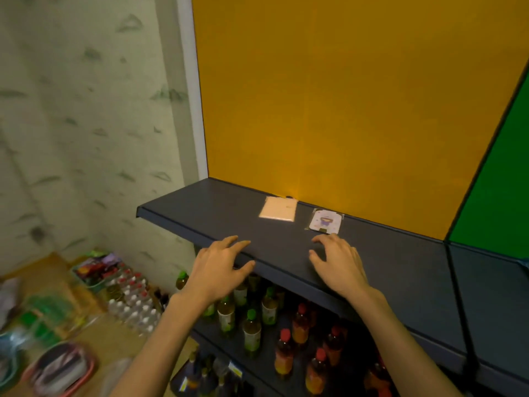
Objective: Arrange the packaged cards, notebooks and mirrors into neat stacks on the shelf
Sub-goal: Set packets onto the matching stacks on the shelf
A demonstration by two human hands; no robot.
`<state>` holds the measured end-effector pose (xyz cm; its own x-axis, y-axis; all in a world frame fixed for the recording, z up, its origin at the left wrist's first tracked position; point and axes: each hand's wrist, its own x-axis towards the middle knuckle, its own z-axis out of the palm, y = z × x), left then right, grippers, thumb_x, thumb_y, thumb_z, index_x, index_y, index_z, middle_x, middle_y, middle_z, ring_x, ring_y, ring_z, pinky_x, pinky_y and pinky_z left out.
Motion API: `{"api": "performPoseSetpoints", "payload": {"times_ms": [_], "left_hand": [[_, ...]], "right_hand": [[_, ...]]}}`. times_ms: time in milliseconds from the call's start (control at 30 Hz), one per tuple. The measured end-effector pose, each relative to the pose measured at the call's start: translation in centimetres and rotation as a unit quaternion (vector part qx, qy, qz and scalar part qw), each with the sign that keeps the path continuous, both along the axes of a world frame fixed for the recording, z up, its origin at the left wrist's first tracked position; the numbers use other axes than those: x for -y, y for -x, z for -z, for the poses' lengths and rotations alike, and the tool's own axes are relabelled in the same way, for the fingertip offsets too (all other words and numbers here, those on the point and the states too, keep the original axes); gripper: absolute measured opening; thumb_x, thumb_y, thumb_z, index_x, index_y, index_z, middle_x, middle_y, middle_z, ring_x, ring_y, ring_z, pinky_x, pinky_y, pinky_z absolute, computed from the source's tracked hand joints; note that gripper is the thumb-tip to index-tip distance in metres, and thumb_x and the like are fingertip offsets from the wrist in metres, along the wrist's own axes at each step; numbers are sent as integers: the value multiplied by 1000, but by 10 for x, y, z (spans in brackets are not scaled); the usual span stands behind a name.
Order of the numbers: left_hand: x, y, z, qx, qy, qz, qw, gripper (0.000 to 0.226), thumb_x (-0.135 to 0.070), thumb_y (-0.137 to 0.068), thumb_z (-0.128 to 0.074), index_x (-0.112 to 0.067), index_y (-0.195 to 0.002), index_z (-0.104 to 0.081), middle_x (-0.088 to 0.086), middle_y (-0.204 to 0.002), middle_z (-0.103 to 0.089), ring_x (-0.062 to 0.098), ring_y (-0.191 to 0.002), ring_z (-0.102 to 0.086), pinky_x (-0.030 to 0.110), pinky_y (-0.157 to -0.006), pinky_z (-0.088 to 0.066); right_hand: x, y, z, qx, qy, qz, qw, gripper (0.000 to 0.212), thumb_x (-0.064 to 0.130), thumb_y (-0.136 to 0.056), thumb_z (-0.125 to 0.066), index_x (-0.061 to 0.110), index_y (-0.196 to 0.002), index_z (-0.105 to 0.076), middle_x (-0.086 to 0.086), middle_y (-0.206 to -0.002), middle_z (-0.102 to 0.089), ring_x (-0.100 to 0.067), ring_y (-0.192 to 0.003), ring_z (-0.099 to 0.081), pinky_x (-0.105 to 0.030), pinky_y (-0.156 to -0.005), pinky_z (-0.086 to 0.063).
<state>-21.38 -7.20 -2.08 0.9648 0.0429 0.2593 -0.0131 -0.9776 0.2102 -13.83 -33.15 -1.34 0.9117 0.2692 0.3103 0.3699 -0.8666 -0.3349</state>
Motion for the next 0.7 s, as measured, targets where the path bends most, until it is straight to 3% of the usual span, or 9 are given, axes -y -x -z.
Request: {"api": "performPoseSetpoints", "payload": {"times_ms": [467,700], "left_hand": [[-66,-94,13,-21,-17,31,999,60,-64,-94,-41,-37,-147,-40,-3,-155,-39,22,-136,-44,47,-107,-39],[-64,-174,-6,-53,-45,76,995,60,-64,-94,-40,-33,-145,-43,-2,-149,-45,23,-131,-47,46,-105,-41]], "right_hand": [[-64,-75,8,4,-17,25,1000,37,36,-94,-58,23,-128,-59,-4,-131,-56,-23,-122,-50,-41,-99,-44],[-50,-120,-1,5,-22,113,993,38,36,-94,-57,23,-129,-59,-5,-134,-55,-25,-125,-47,-42,-99,-43]]}}
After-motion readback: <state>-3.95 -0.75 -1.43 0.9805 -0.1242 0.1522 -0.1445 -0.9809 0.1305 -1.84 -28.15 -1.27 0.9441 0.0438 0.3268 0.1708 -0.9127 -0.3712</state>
